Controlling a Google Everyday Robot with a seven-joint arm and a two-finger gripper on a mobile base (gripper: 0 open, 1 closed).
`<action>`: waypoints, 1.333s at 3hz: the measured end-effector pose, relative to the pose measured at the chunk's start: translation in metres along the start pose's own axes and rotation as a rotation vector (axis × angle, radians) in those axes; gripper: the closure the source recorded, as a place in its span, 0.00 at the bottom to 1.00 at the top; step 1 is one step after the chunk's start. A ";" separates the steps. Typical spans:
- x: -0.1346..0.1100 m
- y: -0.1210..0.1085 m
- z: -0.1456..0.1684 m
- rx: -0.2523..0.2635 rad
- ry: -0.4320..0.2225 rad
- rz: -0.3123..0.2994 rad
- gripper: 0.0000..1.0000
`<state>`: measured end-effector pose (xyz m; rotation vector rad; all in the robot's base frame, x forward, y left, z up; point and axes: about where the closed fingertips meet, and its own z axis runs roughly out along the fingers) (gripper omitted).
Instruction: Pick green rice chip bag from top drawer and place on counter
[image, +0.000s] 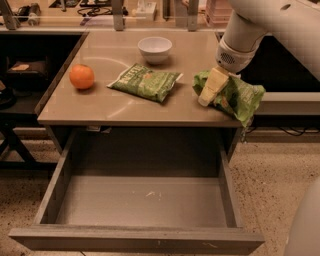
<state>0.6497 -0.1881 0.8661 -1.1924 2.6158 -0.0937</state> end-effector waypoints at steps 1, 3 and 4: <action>0.007 -0.021 -0.055 0.093 -0.016 0.030 0.00; 0.155 -0.099 -0.237 0.413 0.043 0.453 0.00; 0.163 -0.109 -0.264 0.467 0.006 0.486 0.00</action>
Offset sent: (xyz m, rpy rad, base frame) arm -0.0844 -0.1962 0.2708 -0.2066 -0.3150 -0.5153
